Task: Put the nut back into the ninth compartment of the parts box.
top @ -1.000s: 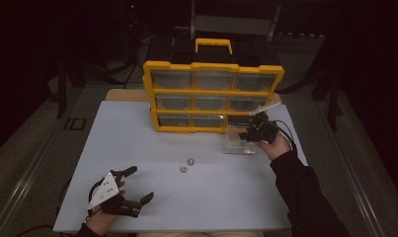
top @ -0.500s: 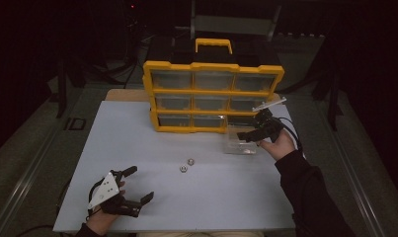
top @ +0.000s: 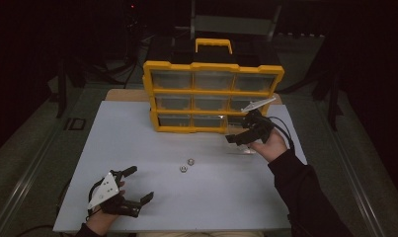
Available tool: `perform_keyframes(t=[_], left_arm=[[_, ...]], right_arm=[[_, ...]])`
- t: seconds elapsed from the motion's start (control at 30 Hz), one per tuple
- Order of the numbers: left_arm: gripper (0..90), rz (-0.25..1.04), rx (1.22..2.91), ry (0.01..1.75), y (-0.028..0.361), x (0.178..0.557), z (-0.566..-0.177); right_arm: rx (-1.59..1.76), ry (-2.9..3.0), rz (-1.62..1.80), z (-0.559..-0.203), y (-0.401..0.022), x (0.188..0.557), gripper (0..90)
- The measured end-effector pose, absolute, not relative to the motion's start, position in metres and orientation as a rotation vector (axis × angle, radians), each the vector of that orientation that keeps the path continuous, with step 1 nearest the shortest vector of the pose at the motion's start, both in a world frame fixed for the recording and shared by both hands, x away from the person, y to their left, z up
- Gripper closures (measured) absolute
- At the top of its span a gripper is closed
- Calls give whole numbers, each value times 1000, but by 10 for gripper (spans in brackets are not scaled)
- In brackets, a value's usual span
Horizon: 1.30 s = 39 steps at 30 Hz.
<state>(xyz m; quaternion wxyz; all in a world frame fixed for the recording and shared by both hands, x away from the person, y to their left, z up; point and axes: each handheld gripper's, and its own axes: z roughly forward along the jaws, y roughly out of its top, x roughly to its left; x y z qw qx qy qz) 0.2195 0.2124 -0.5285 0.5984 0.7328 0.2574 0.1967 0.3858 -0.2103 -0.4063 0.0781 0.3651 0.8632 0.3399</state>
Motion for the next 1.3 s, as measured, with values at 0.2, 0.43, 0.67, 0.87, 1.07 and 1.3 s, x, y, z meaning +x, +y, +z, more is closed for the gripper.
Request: perform_keyframes(t=[0.2,0.43,0.67,0.87,1.07,1.3], left_arm=[[0,456,1698,597,213,220,-528],[0,454,1697,596,213,220,-529],[0,455,1698,595,213,219,-528],[0,455,1698,594,213,219,-528],[0,455,1700,592,213,219,-528],[0,456,1701,589,213,219,-528]], right_arm=[[1050,2598,1048,-403,-197,384,135],[991,2627,1063,-402,-181,383,138],[943,2661,1078,-405,-166,383,147],[909,2688,1091,-413,-153,382,159],[874,2692,1100,-424,-139,379,176],[832,2720,1111,-443,-126,377,228]])
